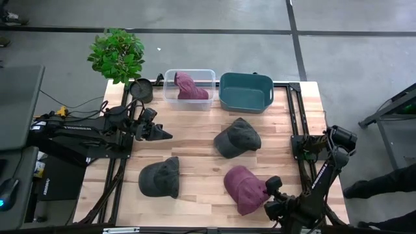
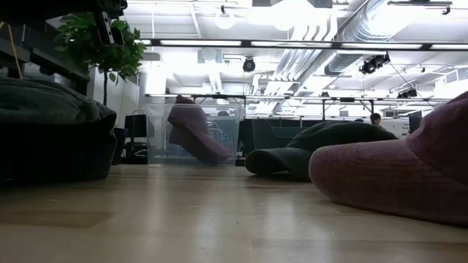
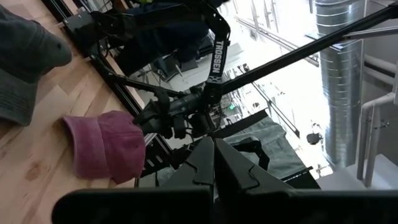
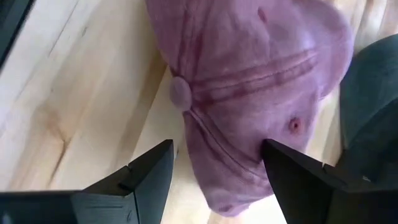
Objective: Pick & Place hat
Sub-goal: Put the red cap into the transparent bin
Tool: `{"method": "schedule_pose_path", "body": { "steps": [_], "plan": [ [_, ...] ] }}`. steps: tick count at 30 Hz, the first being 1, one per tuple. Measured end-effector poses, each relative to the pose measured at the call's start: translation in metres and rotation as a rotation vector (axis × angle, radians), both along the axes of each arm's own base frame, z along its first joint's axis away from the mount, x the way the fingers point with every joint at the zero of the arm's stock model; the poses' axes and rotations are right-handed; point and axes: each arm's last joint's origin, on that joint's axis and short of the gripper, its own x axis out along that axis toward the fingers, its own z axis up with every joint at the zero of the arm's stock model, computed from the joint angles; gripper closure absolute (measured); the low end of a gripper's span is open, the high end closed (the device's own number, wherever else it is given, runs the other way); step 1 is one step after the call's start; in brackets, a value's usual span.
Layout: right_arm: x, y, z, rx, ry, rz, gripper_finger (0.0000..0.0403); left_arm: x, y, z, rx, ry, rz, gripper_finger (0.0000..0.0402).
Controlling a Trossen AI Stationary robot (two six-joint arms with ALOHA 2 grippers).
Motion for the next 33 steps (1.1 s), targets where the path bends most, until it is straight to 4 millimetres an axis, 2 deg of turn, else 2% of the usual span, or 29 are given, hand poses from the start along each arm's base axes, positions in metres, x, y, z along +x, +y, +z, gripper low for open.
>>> {"method": "schedule_pose_path", "body": {
  "steps": [5,14,18,25,33],
  "plan": [
    [-0.003,-0.009,-0.012,-0.058,-0.007,-0.002,0.0161,0.0,0.0,0.0,0.0,0.0,0.0,0.0402],
    [0.012,-0.017,-0.012,-0.096,-0.048,-0.008,0.0164,0.0,0.0,0.0,-0.003,0.0,0.003,0.0402],
    [0.015,-0.019,-0.012,-0.09,-0.045,-0.026,0.018,0.0,0.0,0.0,-0.003,0.0,0.004,0.0402],
    [0.014,-0.018,-0.009,-0.005,0.004,-0.07,0.0255,0.0,0.0,0.0,-0.003,0.0,0.005,0.0402],
    [0.015,-0.015,0.018,0.135,-0.023,-0.196,0.0384,0.0,0.0,0.0,-0.004,0.001,0.005,0.0402]
  ]
}}
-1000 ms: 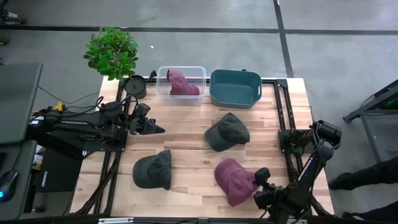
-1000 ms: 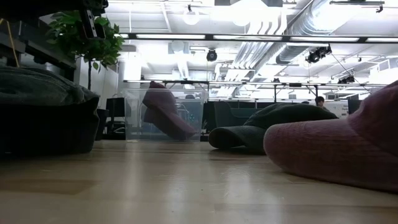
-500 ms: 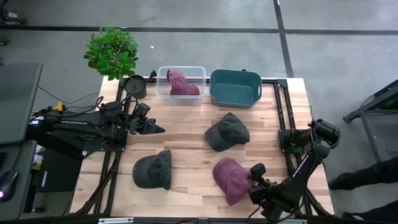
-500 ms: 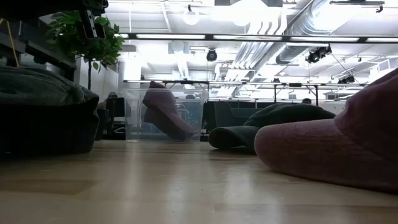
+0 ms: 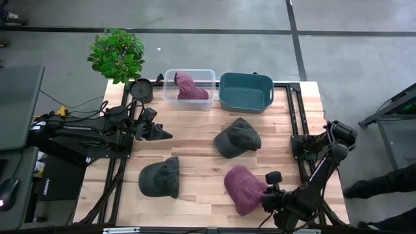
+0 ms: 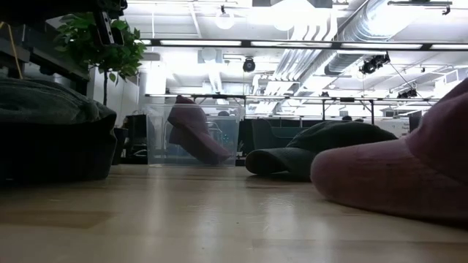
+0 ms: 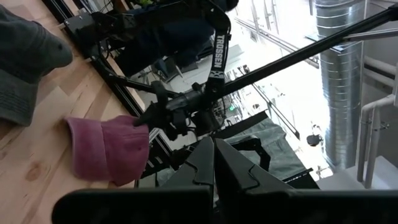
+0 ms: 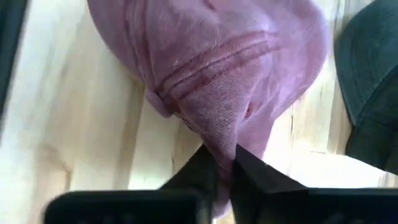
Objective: Pick & Place hat
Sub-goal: Put the red cap into the transparent bin
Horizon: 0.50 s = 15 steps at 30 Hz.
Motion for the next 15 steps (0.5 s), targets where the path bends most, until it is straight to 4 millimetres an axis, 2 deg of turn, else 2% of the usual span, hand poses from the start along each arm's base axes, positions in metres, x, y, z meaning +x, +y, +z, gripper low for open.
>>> {"method": "schedule_pose_path", "body": {
  "steps": [15],
  "plan": [
    [0.025,-0.009,0.057,0.083,-0.093,-0.309,0.0397,0.0,0.0,0.0,0.0,-0.002,0.003,0.0402]
  ]
}}
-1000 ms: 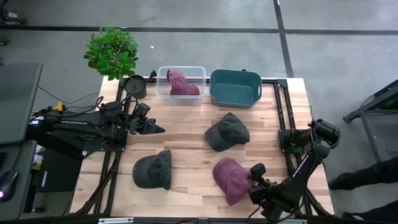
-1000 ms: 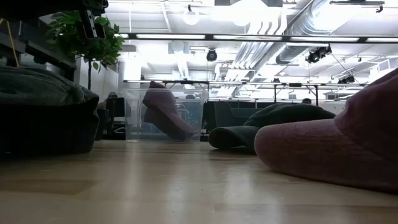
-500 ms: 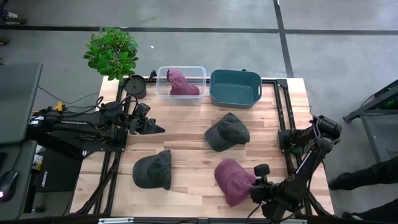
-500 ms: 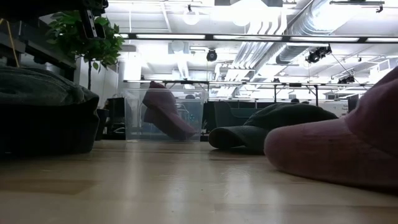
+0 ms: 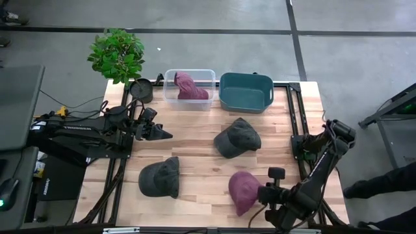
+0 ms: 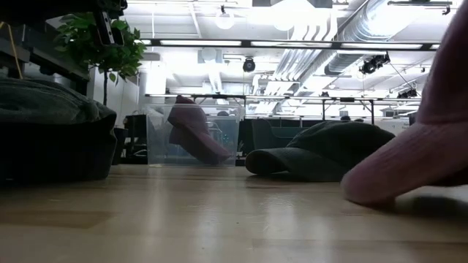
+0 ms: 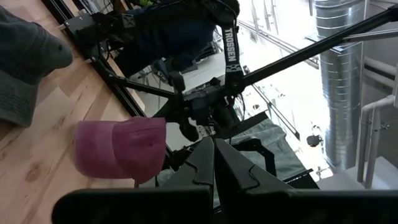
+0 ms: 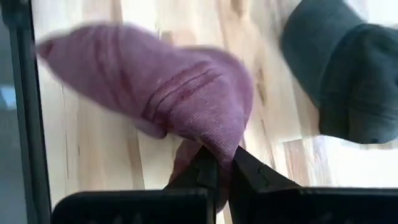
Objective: Pick & Place hat
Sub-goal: Put the red cap into the transparent bin
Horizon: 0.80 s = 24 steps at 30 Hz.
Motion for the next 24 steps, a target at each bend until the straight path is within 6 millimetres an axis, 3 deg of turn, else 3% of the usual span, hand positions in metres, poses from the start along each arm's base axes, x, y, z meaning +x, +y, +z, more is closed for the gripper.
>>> {"method": "schedule_pose_path", "body": {
  "steps": [10,24],
  "plan": [
    [0.013,-0.011,0.023,0.059,-0.101,-0.224,0.0397,0.0,0.0,0.0,0.0,-0.001,0.0,0.0402],
    [0.013,-0.011,0.023,0.214,-0.127,-0.478,0.0398,0.0,0.0,0.0,0.001,-0.001,-0.001,0.0402]
  ]
}}
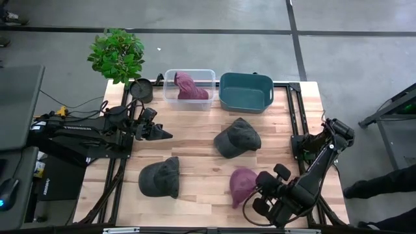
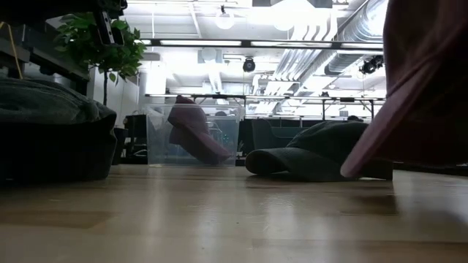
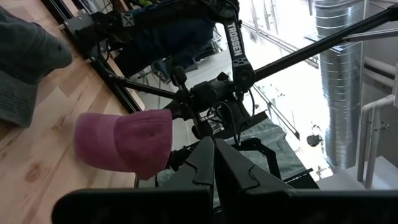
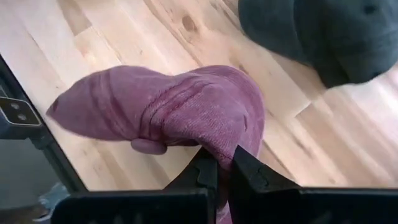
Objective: Pick & Place hat
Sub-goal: Put the red cap into the transparent bin
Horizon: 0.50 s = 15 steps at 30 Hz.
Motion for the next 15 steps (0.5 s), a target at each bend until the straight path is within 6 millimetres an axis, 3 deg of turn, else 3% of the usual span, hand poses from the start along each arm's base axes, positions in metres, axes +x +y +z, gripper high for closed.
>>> {"method": "schedule_pose_path", "body": {
  "steps": [5,15],
  "plan": [
    [0.003,0.003,0.008,0.043,-0.035,-0.01,0.0398,0.0,0.0,0.0,0.0,0.0,0.0,0.0402],
    [0.01,-0.016,0.06,-0.014,-0.123,-0.068,0.0398,0.0,0.0,0.0,0.0,-0.001,-0.001,0.0402]
  ]
}}
